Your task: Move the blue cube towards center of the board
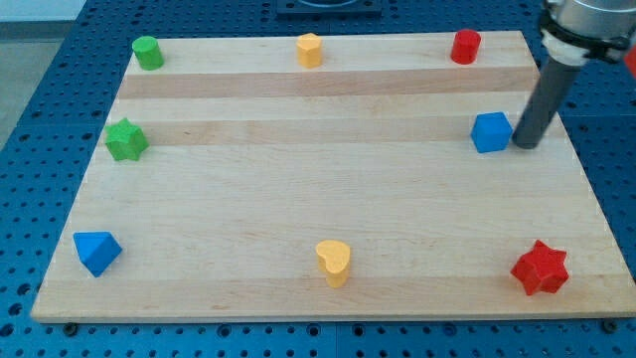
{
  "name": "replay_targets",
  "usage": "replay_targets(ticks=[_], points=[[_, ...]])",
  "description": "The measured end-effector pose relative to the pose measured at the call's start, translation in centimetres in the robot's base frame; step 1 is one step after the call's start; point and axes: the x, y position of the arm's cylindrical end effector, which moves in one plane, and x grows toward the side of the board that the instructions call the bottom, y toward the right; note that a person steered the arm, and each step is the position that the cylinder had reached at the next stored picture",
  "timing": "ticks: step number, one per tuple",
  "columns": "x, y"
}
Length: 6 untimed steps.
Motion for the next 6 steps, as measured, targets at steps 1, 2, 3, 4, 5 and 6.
replay_targets(ticks=[1, 2, 3, 4, 5, 6], points=[[-0.6, -5.3], [-0.7, -11.9], [-0.7, -14.1], [-0.7, -11.4], [-0.7, -12.8], [-0.7, -15.6]])
